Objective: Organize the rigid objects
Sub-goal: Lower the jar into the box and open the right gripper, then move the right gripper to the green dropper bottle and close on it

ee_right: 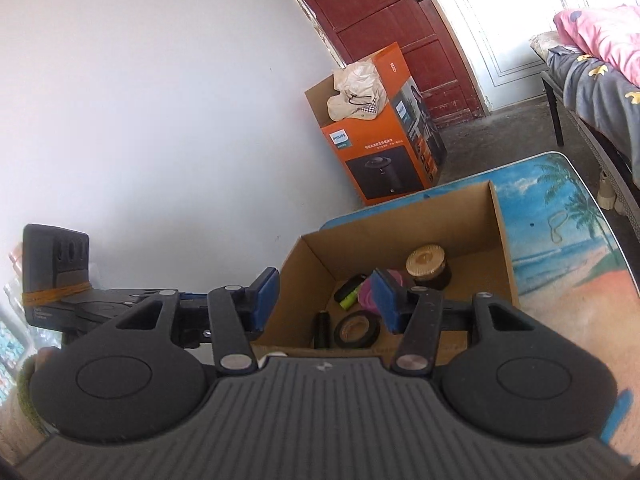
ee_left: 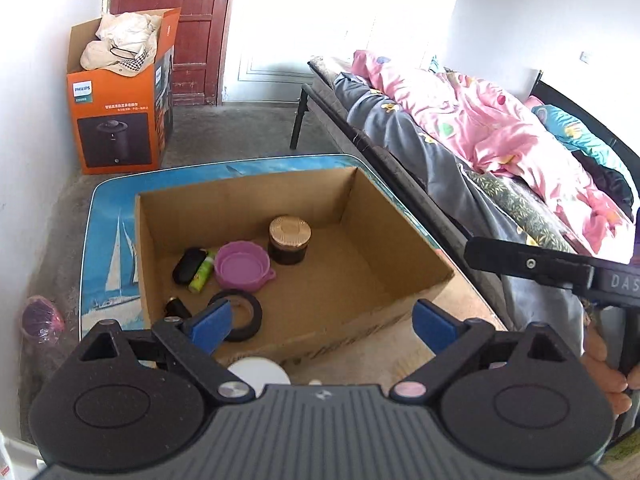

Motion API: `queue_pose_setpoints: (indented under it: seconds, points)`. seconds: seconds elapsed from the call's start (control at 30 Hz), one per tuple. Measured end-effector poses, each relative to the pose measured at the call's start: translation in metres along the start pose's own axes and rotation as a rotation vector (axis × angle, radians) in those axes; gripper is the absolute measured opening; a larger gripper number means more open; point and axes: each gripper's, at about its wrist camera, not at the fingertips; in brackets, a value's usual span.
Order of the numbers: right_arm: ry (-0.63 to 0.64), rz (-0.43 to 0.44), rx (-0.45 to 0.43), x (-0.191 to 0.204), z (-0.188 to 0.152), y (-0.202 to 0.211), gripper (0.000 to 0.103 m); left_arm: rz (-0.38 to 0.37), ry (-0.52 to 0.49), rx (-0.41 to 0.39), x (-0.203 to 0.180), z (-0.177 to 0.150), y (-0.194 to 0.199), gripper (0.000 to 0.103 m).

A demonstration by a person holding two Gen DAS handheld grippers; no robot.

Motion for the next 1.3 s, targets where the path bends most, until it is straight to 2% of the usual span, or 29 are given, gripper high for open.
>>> queue_pose_setpoints:
  seconds: [0.17, 0.4, 0.5, 0.57, 0.63, 0.7, 0.77, 0.83, 0.9, 1.1, 1.3]
  points:
    - [0.050, 0.009, 0.085, 0.015, -0.034, -0.022, 0.051, 0.036, -0.082, -0.073, -0.015, -0.059, 0.010, 0.097]
    - [0.189, 0.010, 0.187, 0.046, -0.052, -0.059, 0.047, 0.094, -0.155, -0.025, -0.034, -0.112, -0.018, 0.097]
    - [0.247, 0.002, 0.225, 0.055, -0.056, -0.075, 0.045, 0.106, -0.191, -0.048, -0.039, -0.124, -0.030, 0.096]
    - [0.282, -0.012, 0.250, 0.059, -0.057, -0.087, 0.043, 0.116, -0.220, -0.060, -0.044, -0.131, -0.039, 0.093]
    - [0.299, -0.025, 0.270, 0.060, -0.060, -0.096, 0.039, 0.120, -0.234, -0.061, -0.047, -0.136, -0.048, 0.085]
    - [0.296, -0.030, 0.292, 0.055, -0.062, -0.104, 0.036, 0.121, -0.222, -0.042, -0.046, -0.139, -0.058, 0.071]
    - [0.287, -0.036, 0.306, 0.051, -0.063, -0.112, 0.033, 0.119, -0.196, -0.031, -0.042, -0.142, -0.065, 0.066]
    - [0.282, -0.039, 0.317, 0.047, -0.064, -0.117, 0.030, 0.133, -0.181, -0.024, -0.037, -0.143, -0.071, 0.066]
    - [0.280, -0.038, 0.323, 0.044, -0.065, -0.122, 0.027, 0.129, -0.174, -0.020, -0.033, -0.144, -0.076, 0.061]
    - [0.269, -0.031, 0.347, 0.038, -0.066, -0.132, 0.017, 0.122, -0.175, -0.017, -0.035, -0.143, -0.091, 0.061]
    - [0.265, -0.059, 0.354, 0.033, -0.065, -0.127, 0.016, 0.088, -0.186, -0.027, -0.037, -0.140, -0.096, 0.060]
Point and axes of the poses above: each gripper's, at about its wrist camera, not at the fingertips, and y roughly against the way its jaws point, x to its left, z to its top, and after that the axes turned 4 degrees about z, right-handed
